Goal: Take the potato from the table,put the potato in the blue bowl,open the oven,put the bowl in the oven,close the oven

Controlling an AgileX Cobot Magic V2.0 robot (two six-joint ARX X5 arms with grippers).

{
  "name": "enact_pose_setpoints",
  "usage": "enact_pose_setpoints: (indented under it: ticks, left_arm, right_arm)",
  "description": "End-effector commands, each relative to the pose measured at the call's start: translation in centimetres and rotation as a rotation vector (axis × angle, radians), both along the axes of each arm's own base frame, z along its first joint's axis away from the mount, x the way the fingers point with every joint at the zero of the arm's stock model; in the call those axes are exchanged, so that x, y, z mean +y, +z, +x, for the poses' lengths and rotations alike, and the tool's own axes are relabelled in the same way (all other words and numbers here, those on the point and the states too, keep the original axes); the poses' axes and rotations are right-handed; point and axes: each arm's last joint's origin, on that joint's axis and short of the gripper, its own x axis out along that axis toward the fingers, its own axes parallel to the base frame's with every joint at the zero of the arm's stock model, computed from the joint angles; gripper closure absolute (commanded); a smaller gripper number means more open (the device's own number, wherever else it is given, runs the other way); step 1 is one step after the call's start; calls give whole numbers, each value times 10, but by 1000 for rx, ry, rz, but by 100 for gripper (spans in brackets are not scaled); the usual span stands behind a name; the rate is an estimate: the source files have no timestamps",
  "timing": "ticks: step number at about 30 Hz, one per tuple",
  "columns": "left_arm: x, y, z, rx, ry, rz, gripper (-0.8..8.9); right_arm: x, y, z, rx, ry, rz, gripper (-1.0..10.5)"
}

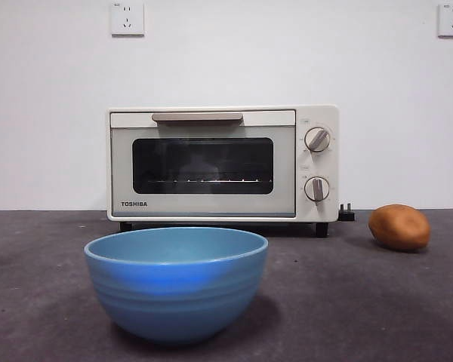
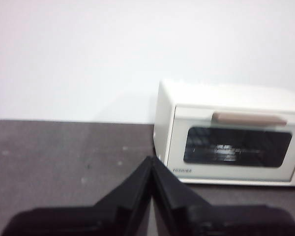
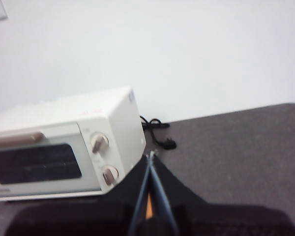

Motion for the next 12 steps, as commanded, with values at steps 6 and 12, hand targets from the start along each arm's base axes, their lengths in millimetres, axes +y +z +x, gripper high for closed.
enact_pose_setpoints:
  ticks: [6, 12]
  left_arm:
    - [-1, 46, -5, 62, -37, -100, 819]
    - [-3, 70, 9, 177, -128, -116, 819]
  right_arm:
    - [1, 61, -13, 3, -10, -29, 954]
    - [0, 95, 6, 162, -7, -32, 954]
